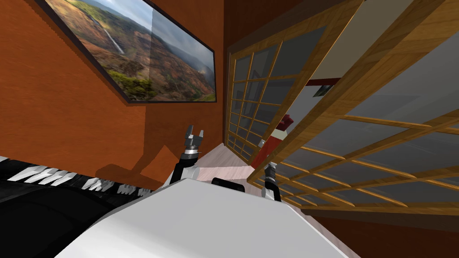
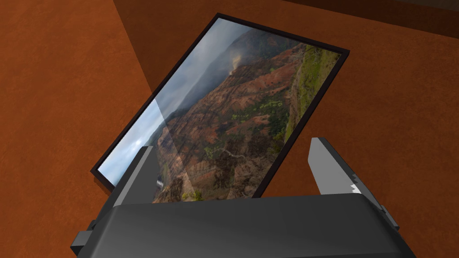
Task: Pull the door open
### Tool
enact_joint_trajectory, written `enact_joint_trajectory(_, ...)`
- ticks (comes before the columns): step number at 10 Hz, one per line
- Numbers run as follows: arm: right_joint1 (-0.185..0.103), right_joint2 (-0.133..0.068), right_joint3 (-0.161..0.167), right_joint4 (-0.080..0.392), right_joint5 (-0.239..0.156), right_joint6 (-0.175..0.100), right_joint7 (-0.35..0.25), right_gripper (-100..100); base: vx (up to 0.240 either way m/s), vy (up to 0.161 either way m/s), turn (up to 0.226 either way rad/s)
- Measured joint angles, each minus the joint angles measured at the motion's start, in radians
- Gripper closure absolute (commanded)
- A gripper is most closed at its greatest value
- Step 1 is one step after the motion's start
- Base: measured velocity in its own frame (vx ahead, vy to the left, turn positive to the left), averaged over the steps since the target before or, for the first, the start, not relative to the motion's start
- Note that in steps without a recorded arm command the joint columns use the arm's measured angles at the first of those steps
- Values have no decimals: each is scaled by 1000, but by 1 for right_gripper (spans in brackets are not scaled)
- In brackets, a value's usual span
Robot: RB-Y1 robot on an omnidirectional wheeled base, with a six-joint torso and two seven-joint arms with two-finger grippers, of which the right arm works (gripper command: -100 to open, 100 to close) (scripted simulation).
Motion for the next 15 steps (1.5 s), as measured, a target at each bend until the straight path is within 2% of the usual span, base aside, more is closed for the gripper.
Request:
enact_joint_trajectory(1, -16, -7, 5, 33, 1, -15, -25, 100, -14, -4, -5)
enact_joint_trajectory(4, -10, -10, 15, 25, 0, -22, -85, 100, -59, -33, 64)
enact_joint_trajectory(6, -7, -12, 21, 0, -2, -8, -135, 100, -28, -11, 18)
enact_joint_trajectory(7, -18, -11, 24, 21, -1, -20, -150, 100, -24, -1, 27)
enact_joint_trajectory(8, -3, -10, 24, -3, -3, -16, -167, -100, -50, 11, 93)
enact_joint_trajectory(10, 1, -1, 45, -7, -16, -14, -211, -100, -55, -5, 77)
enact_joint_trajectory(12, -8, -3, 60, -1, -35, -28, -265, -100, -65, -33, 58)
enact_joint_trajectory(13, 0, -6, 64, -24, -49, -26, -291, -100, -89, -52, 48)
enact_joint_trajectory(15, 5, -13, 71, -31, -71, -32, -340, -100, -55, -35, 19)
